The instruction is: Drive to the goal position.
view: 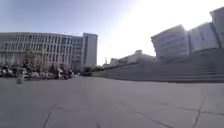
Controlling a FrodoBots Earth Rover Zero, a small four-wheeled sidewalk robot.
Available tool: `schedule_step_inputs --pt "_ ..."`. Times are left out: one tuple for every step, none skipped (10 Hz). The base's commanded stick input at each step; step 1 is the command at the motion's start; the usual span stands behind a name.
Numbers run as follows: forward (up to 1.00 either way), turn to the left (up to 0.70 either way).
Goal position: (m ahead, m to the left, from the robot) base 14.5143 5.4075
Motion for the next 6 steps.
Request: schedule_step_inputs --pt "1.00 0.04" --pt "1.00 0.04" --pt "1.00 0.04" --pt "1.00 0.04" --pt "1.00 0.04" --pt "1.00 0.04"
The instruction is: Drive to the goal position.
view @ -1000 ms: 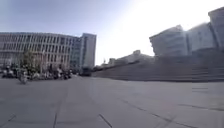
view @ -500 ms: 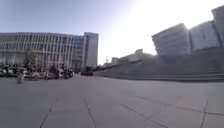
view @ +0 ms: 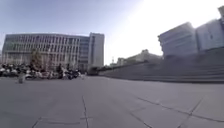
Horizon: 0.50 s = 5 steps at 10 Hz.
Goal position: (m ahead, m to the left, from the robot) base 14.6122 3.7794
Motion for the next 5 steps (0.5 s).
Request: schedule_step_inputs --pt "1.00 0.14" --pt "1.00 0.44" --pt "1.00 0.44" --pt "1.00 0.30" --pt "1.00 0.04"
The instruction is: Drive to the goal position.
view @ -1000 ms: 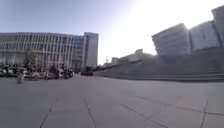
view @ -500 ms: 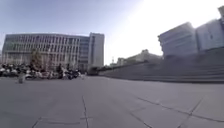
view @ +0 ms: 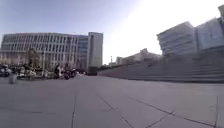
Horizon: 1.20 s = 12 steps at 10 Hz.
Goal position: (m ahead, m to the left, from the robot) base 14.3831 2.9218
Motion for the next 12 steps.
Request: schedule_step_inputs --pt "1.00 0.04" --pt "1.00 0.04" --pt "1.00 0.04" --pt "1.00 0.10" --pt "1.00 0.39" --pt "1.00 0.44" --pt "1.00 0.28" --pt "1.00 0.15" --pt "1.00 0.44" --pt "1.00 0.44" --pt "1.00 0.44" --pt "1.00 0.33"
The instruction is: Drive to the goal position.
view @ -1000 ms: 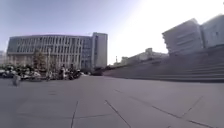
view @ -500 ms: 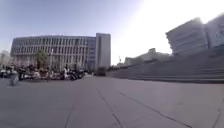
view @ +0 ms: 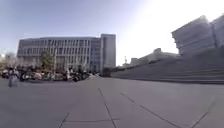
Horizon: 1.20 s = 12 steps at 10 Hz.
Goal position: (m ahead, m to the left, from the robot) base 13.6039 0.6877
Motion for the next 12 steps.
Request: schedule_step_inputs --pt "1.00 0.08" --pt "1.00 0.04" --pt "1.00 0.04" --pt "1.00 0.04" --pt "1.00 0.04" --pt "1.00 0.04" --pt "1.00 0.04" --pt "1.00 0.04" --pt "1.00 0.04" --pt "1.00 0.04" --pt "1.00 0.04" --pt "1.00 0.04"
